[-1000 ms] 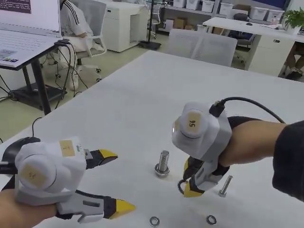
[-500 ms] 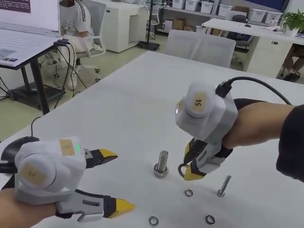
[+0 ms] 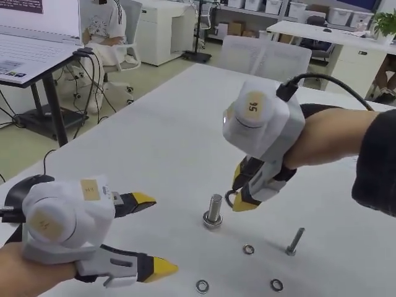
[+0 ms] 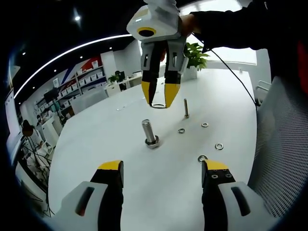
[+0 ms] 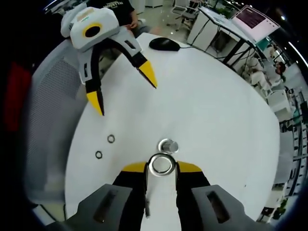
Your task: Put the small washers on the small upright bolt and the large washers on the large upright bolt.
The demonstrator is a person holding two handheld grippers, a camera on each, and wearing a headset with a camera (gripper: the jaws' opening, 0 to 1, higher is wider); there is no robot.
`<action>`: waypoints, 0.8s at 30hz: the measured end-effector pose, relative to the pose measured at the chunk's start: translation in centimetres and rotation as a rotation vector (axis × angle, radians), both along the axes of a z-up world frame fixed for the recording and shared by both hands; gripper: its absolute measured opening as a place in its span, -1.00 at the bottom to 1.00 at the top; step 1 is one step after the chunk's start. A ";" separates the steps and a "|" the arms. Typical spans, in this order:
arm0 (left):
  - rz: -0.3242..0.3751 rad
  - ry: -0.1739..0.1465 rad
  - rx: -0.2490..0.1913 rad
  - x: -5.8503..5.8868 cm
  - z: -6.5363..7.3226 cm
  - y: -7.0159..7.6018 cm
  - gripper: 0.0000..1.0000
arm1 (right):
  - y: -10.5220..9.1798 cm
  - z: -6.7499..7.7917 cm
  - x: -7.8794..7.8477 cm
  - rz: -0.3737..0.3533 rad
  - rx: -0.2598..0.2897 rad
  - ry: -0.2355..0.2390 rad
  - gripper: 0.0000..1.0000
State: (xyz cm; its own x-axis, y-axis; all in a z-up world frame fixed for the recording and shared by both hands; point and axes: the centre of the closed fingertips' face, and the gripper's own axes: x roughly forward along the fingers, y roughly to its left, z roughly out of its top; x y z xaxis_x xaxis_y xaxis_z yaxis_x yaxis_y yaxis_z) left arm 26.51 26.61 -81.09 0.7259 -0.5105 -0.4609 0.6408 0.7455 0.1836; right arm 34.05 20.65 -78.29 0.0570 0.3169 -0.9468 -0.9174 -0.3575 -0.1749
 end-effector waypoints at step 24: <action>0.016 0.000 -0.014 -0.2 -0.1 0.3 0.29 | 2.5 -2.1 0.8 0.050 -0.050 0.014 -0.54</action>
State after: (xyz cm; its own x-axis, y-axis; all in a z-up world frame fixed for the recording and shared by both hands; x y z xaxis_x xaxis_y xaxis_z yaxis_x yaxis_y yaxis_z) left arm 26.26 26.87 -81.21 0.7339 -0.5054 -0.4538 0.6288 0.7582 0.1726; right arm 34.82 23.14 -80.37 0.0287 0.2712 -0.9621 -0.9005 -0.4108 -0.1427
